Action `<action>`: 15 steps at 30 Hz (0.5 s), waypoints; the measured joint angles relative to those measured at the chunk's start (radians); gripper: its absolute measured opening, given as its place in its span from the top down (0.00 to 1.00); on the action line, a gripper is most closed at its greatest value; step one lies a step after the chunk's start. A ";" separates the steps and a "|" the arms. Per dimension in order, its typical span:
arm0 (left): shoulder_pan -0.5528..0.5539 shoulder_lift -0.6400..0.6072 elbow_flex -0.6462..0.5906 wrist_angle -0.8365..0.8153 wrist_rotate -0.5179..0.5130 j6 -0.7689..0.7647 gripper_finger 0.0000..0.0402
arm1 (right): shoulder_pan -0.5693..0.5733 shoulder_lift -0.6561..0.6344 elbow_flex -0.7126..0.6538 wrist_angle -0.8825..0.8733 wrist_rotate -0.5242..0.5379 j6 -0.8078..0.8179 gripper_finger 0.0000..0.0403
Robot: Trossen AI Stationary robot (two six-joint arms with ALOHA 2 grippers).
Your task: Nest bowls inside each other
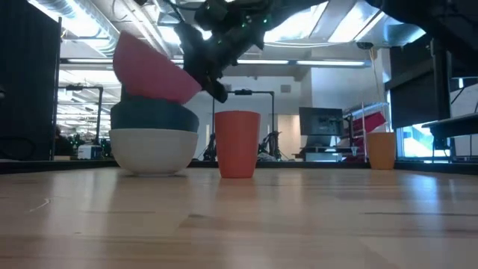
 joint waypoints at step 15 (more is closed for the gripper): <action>0.000 0.000 0.000 0.001 0.000 0.004 0.70 | -0.013 0.025 0.001 -0.028 0.025 0.017 0.91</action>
